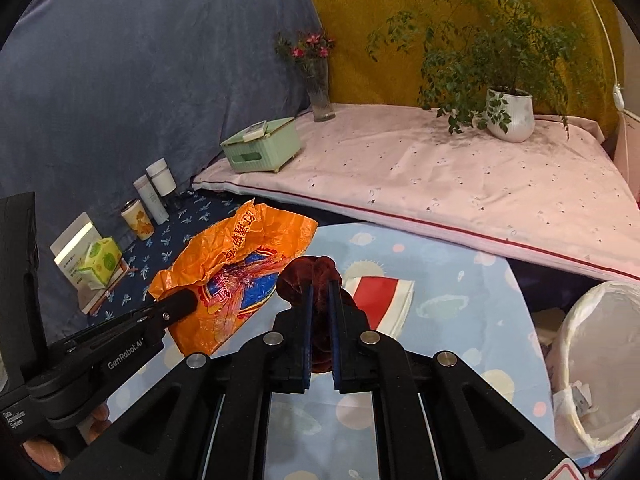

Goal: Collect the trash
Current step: 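Lift the orange bag and scrunchie and carry them over the bin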

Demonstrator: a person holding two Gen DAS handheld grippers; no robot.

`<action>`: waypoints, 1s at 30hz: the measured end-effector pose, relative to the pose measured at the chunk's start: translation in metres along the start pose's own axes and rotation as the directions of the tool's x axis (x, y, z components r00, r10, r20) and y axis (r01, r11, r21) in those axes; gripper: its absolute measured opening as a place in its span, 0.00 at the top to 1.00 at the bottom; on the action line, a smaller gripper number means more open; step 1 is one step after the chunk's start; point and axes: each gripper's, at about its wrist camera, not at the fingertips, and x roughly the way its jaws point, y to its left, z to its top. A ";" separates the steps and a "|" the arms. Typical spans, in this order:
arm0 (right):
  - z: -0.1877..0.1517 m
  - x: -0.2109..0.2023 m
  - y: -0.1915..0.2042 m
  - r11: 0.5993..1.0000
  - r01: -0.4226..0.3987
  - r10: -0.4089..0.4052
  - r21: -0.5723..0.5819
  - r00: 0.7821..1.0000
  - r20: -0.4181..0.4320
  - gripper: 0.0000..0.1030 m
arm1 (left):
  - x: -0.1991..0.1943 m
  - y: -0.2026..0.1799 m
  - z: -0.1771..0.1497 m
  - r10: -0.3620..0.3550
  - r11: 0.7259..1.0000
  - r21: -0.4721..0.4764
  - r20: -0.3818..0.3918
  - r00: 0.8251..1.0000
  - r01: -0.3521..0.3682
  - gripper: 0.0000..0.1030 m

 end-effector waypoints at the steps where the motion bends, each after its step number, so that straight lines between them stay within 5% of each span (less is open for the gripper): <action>1: 0.001 -0.008 -0.006 1.000 0.007 -0.007 0.007 1.000 0.014 0.93 | -0.004 -0.009 -0.001 -0.009 1.000 0.012 0.005 1.000 0.009 0.94; 15: 0.004 -0.100 -0.099 0.986 0.112 -0.128 0.121 0.983 0.135 0.93 | -0.031 -0.130 -0.025 -0.120 0.977 0.177 0.007 0.993 0.117 0.94; 30: -0.023 -0.161 -0.228 0.922 0.247 -0.301 0.299 0.942 0.149 0.93 | -0.009 -0.258 -0.066 -0.245 0.906 0.326 -0.112 0.963 0.269 0.94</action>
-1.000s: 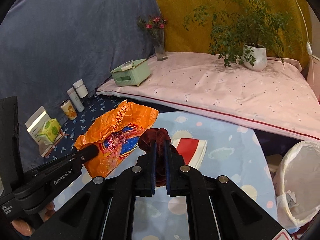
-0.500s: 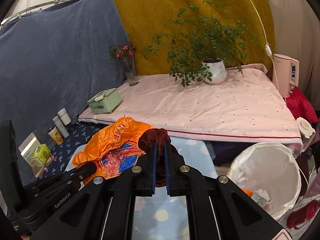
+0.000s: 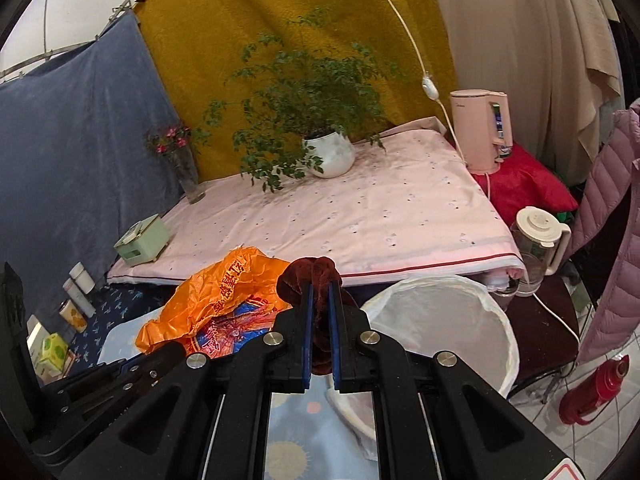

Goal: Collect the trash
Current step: 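Lift the orange bag and scrunchie and carry them over the bin, then open both grippers to drop the bag and scrunchie into the bin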

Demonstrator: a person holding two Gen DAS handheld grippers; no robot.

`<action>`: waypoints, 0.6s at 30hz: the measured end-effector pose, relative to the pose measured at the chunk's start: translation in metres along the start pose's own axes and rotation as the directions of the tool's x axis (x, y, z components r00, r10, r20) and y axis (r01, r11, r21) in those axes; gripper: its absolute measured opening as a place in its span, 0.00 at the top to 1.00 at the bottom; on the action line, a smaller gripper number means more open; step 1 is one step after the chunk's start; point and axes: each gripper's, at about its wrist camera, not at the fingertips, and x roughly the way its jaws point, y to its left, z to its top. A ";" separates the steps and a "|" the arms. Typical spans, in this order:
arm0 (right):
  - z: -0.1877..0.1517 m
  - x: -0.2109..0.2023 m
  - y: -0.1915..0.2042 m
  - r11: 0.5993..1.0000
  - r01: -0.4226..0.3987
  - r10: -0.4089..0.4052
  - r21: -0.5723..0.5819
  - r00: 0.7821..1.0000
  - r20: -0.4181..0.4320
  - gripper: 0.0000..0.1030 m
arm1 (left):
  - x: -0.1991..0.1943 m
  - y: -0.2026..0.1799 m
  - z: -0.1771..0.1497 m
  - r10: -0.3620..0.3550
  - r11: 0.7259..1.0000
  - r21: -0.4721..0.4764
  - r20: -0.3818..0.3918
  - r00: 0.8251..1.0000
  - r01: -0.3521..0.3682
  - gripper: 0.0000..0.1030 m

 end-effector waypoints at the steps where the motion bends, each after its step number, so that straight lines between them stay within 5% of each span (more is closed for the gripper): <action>1: 0.000 0.000 -0.008 1.000 0.009 -0.009 0.009 1.000 0.000 0.93 | 0.005 -0.006 0.000 -0.006 1.000 0.008 -0.008 1.000 0.006 0.94; 12: -0.001 0.013 -0.087 0.990 0.100 -0.098 0.102 0.995 -0.016 0.93 | 0.071 -0.057 -0.004 -0.064 0.996 0.055 -0.108 0.992 0.070 0.89; 16: -0.002 0.020 -0.103 0.985 0.116 -0.113 0.127 0.993 -0.027 0.93 | 0.081 -0.068 -0.004 -0.063 0.995 0.066 -0.100 0.993 0.069 0.54; 18: -0.003 0.025 -0.107 0.984 0.122 -0.119 0.127 0.992 -0.033 0.93 | 0.083 -0.070 -0.003 -0.058 0.996 0.066 -0.088 0.994 0.064 0.45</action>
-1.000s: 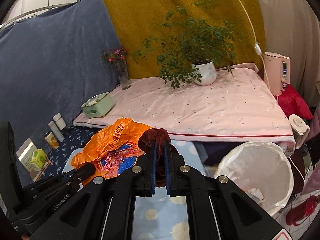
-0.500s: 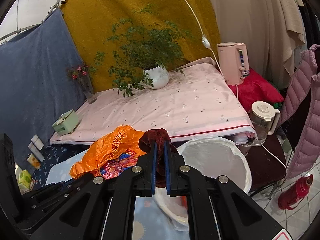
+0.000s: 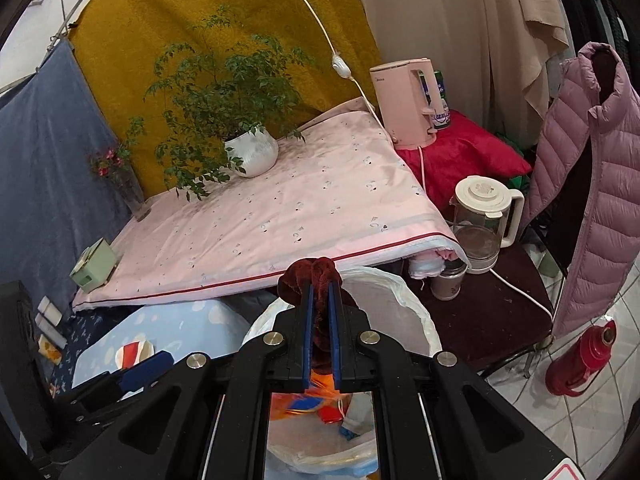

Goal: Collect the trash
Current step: 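Open both grippers to drop the bag and scrunchie into the bin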

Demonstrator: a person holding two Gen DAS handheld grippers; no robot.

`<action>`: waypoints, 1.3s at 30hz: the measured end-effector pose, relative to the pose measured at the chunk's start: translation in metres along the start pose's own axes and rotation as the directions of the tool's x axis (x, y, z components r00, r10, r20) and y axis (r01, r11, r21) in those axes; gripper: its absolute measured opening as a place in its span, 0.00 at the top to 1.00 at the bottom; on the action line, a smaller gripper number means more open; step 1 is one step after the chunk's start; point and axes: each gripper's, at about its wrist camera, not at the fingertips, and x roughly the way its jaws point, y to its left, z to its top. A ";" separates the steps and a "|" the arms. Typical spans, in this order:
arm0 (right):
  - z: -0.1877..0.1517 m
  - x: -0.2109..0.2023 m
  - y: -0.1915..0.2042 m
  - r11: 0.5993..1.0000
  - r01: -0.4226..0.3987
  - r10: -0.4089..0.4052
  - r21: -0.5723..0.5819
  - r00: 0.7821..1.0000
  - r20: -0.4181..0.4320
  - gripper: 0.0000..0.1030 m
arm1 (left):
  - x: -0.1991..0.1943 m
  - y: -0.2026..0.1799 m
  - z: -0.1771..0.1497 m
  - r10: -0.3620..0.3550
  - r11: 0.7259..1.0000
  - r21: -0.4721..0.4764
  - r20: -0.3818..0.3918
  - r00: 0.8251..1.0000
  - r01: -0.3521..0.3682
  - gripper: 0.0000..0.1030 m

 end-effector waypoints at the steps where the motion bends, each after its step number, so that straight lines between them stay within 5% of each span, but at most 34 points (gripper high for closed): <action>1: 0.000 0.003 -0.001 1.000 0.001 -0.001 0.001 1.000 -0.003 0.93 | 0.001 0.000 0.000 0.003 1.000 0.000 0.002 1.000 -0.003 0.44; 18: -0.008 0.027 0.031 0.999 -0.021 0.019 -0.033 0.999 -0.044 0.82 | -0.006 0.050 -0.006 0.088 0.994 -0.073 0.012 0.996 -0.087 0.34; 25: -0.014 0.020 0.063 0.996 -0.038 0.034 -0.079 0.999 -0.043 0.64 | -0.021 0.080 -0.014 0.123 0.984 -0.131 0.028 0.992 -0.118 0.27; 39: -0.041 0.015 0.140 0.977 -0.105 0.091 -0.184 0.993 -0.080 0.47 | -0.058 0.157 -0.040 0.220 0.944 -0.259 0.042 0.975 -0.202 0.22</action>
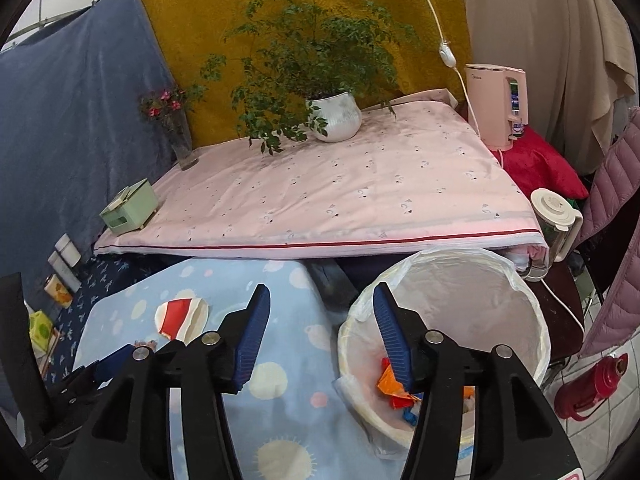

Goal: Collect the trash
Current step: 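Open both grippers to drop the bag and scrunchie into the bin, then grasp the pink hair tie with the left gripper while the right gripper grasps the paper cup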

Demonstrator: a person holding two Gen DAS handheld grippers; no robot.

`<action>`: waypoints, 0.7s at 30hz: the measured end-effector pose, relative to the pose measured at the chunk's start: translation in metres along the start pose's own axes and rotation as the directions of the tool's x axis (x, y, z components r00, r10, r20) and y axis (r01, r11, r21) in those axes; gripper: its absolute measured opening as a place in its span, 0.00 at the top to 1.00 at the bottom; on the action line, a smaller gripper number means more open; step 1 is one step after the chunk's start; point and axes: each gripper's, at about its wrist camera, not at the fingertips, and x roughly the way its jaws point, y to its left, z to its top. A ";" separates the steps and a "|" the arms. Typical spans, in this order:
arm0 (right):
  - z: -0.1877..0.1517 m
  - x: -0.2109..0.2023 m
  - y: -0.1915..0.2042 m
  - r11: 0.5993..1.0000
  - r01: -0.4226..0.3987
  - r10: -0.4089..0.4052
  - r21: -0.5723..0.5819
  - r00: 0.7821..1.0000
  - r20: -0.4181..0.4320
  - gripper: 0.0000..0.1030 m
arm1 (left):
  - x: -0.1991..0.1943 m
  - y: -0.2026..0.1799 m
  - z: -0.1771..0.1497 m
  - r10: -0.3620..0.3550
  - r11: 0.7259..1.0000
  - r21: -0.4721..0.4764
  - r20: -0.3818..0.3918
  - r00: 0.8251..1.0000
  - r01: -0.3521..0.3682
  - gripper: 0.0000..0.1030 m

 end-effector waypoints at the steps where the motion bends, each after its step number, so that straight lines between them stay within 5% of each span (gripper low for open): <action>1: -0.002 0.001 0.006 1.000 -0.005 0.005 -0.006 1.000 -0.002 0.46 | -0.001 0.007 -0.001 0.009 1.000 -0.007 0.002 1.000 -0.009 0.22; 21: -0.052 0.053 0.126 0.985 -0.125 0.106 -0.123 0.983 -0.151 0.45 | -0.004 0.162 -0.023 0.169 0.961 -0.216 -0.038 0.985 -0.173 0.18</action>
